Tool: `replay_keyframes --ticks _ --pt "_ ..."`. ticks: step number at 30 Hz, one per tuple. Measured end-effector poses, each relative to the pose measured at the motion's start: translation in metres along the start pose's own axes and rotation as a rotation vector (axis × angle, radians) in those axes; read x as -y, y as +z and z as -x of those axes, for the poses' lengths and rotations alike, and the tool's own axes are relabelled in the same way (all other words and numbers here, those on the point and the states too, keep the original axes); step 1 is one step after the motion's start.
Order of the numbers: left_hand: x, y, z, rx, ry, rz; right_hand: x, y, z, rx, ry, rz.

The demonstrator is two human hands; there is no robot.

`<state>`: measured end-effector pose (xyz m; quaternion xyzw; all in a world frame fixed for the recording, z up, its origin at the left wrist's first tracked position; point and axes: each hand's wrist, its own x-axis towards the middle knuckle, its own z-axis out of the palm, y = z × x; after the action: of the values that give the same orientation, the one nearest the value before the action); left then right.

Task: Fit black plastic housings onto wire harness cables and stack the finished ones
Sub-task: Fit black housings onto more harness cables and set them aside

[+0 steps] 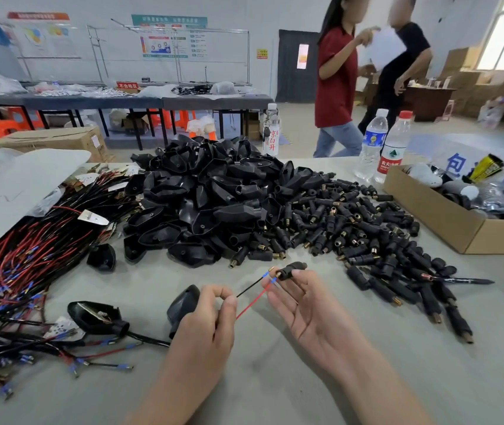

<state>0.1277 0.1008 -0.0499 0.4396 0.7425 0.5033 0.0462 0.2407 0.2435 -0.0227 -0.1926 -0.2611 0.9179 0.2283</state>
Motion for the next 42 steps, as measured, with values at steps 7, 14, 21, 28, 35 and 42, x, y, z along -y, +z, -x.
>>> replay_keyframes --ticks 7,14,21,28,35,42 --pt "-0.004 -0.004 0.002 -0.037 -0.038 0.001 -0.002 -0.001 0.000 -0.012 -0.002 0.012" --pt "0.003 -0.002 -0.001 -0.156 -0.054 -0.077 0.002 0.000 0.002 -0.024 -0.008 0.013" --pt "0.005 0.002 -0.003 -0.173 -0.114 -0.119 0.004 0.001 0.006 0.007 -0.009 0.106" --pt "0.003 -0.001 -0.002 -0.211 -0.122 -0.110 0.004 0.004 0.009 0.028 0.005 0.162" --pt "0.002 -0.002 -0.002 -0.212 -0.122 -0.107 0.008 0.000 0.008 0.025 0.024 0.176" --pt "0.003 -0.001 -0.002 -0.231 -0.127 -0.104 0.008 -0.001 0.007 0.035 0.012 0.180"
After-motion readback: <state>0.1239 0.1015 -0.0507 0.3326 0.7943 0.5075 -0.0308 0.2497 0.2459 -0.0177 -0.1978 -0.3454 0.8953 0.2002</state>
